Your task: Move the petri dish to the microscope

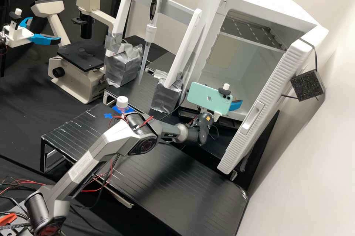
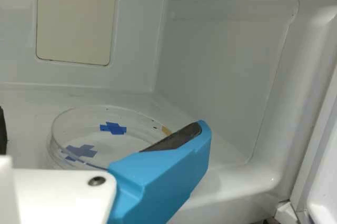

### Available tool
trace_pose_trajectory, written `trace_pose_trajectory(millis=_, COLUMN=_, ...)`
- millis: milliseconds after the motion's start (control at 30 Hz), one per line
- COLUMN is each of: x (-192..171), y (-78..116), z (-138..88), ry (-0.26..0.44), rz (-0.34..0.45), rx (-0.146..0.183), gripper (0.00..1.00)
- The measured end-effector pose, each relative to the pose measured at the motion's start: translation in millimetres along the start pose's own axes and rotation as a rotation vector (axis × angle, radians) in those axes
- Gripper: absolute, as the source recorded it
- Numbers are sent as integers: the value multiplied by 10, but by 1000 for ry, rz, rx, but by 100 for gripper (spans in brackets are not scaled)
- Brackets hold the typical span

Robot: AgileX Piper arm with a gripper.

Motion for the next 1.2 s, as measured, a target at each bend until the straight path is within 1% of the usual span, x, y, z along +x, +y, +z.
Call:
trace_pose_trajectory(millis=100, x=7, y=5, z=3, ry=-3, rz=1, rx=-2, gripper=100)
trace_pose_trajectory(millis=133, x=9, y=3, z=8, ry=-3, rz=2, rx=0, gripper=0)
trace_pose_trajectory(millis=167, x=9, y=-1, z=11, ry=-4, rz=1, rx=0, gripper=0)
trace_pose_trajectory(millis=267, x=11, y=-23, z=39, ry=-9, rz=2, rx=16, gripper=0)
trace_pose_trajectory(millis=367, x=12, y=-33, z=52, ry=-12, rz=4, rx=22, gripper=0)
trace_pose_trajectory(millis=1200, x=19, y=-16, z=42, ry=-8, rz=8, rx=19, gripper=0)
